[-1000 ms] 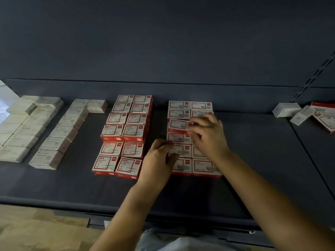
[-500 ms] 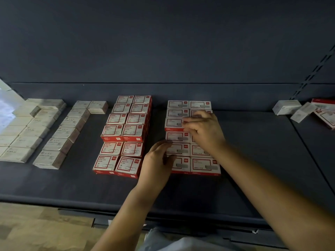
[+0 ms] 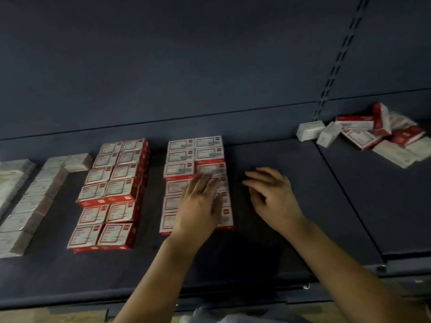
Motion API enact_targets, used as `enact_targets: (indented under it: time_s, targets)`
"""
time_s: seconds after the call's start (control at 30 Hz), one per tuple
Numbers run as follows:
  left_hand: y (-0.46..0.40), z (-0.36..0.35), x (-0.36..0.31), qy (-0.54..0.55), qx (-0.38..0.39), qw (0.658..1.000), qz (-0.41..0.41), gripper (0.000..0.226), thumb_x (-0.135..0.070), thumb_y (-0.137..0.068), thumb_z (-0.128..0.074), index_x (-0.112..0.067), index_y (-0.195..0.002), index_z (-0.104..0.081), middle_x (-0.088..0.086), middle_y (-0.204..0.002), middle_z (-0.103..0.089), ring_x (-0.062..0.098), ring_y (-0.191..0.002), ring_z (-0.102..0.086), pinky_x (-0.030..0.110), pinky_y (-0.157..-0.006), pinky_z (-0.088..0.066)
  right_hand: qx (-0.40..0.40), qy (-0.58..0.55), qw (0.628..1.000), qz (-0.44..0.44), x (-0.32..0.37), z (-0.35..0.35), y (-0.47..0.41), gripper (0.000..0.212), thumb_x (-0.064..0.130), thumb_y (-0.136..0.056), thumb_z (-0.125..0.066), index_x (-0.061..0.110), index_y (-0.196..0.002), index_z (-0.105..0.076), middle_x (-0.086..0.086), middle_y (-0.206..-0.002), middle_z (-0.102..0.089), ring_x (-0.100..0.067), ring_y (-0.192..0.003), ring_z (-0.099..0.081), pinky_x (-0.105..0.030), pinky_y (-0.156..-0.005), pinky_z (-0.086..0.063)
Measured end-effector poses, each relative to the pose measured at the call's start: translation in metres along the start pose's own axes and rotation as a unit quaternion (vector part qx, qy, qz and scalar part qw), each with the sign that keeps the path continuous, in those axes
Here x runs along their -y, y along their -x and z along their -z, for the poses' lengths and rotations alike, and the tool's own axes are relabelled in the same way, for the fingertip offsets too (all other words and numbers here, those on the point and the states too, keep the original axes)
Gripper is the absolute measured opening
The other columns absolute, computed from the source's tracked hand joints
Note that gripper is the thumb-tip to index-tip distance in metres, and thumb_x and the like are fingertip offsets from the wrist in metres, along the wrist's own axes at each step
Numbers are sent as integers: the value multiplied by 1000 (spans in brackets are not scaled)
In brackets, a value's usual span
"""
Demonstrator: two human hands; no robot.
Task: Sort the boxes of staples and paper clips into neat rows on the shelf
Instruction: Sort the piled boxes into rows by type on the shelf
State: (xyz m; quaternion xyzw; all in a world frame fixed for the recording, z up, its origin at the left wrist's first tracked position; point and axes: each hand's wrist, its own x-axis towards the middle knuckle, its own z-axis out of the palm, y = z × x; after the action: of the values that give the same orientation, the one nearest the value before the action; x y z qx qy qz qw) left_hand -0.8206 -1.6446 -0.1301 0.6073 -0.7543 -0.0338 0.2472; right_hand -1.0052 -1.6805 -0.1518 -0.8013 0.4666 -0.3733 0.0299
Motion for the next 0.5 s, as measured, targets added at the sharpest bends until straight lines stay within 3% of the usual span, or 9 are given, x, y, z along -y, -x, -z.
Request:
enact_targets:
  time_s: [0.2,0.33,0.4,0.5]
  targets:
    - [-27,-32,-45,-17,19,998,-59,36,-19,-78,-58,-5,-110,-66,15,-115,-63,37,-110,-58,51,-87,-50,-53,4,996,-72,-62,53,25,21,4,-73,-60,9,-88,-74,-7,-98,-71,-32,-94,-64,-42,-84,-49]
    - [-47,-48,-70,-4,32,998,-59,32,-14,-83,-62,-4,-114,-64,15,-121,-59,37,-115,-53,49,-93,-45,-77,22,980,-180,-90,84,16,33,-8,-74,-63,5,-104,-69,-13,-98,-68,-34,-93,-60,-32,-82,-44]
    - [-53,-54,-83,2,45,997,-61,33,-13,-85,-63,-5,-117,-62,14,-123,-58,35,-117,-51,48,-97,-40,-39,9,964,-265,-106,92,3,40,0,-83,-57,9,-122,-58,-13,-109,-63,-32,-104,-55,-33,-86,-43]
    - [-61,-59,-98,-1,59,996,-66,31,-15,-90,-56,-9,-120,-61,10,-124,-57,30,-117,-50,44,-100,-36,48,13,951,-304,-128,97,-18,51,12,-88,-53,18,-138,-41,-10,-116,-59,-29,-108,-53,-35,-87,-45]
